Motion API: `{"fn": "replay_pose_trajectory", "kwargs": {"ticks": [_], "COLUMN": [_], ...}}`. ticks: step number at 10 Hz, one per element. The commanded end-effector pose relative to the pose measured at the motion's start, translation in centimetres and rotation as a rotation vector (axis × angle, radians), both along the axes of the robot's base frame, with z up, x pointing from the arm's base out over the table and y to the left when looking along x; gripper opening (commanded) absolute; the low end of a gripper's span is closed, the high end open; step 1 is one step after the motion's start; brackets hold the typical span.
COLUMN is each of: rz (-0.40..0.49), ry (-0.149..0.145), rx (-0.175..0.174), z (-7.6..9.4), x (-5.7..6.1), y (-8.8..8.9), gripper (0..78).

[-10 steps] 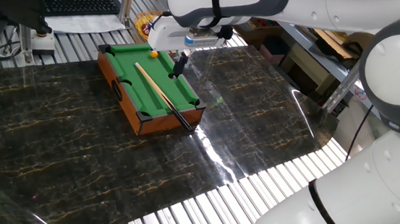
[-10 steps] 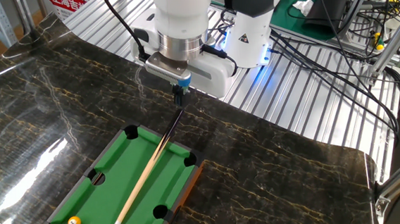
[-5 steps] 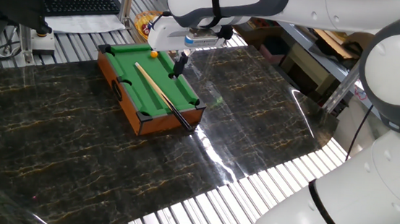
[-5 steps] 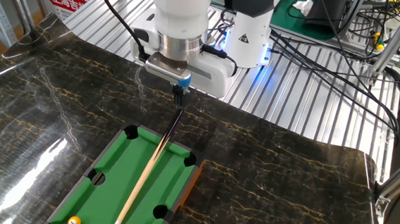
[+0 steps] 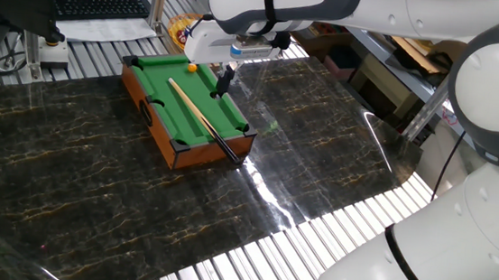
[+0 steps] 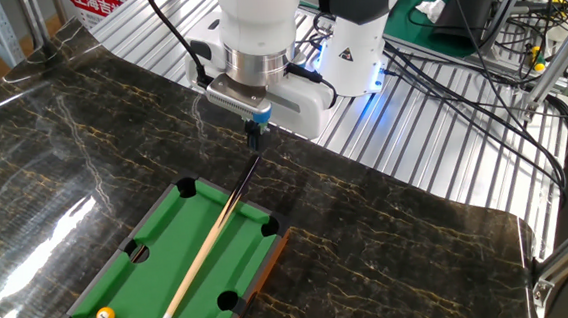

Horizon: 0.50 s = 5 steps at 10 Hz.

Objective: Hit the pool ball

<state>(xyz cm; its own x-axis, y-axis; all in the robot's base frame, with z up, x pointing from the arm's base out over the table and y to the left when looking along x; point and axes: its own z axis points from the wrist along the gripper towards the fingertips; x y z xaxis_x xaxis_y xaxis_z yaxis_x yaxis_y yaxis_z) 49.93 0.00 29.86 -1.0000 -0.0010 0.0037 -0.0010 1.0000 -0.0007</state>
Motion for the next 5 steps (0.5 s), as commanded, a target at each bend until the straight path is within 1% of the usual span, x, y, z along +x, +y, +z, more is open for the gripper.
{"fn": "replay_pose_trajectory", "kwargs": {"ticks": [1, 2, 3, 5], "rz": [0.104, 0.122, 0.128, 0.126], "ry": [0.063, 0.064, 0.065, 0.069], "rx": [0.148, 0.111, 0.106, 0.108], "z": [0.0, 0.03, 0.1, 0.2], "x": [0.0, 0.05, 0.15, 0.29], "y": [0.0, -0.04, -0.1, -0.19], "gripper": [0.0, 0.0, 0.0, 0.0]}}
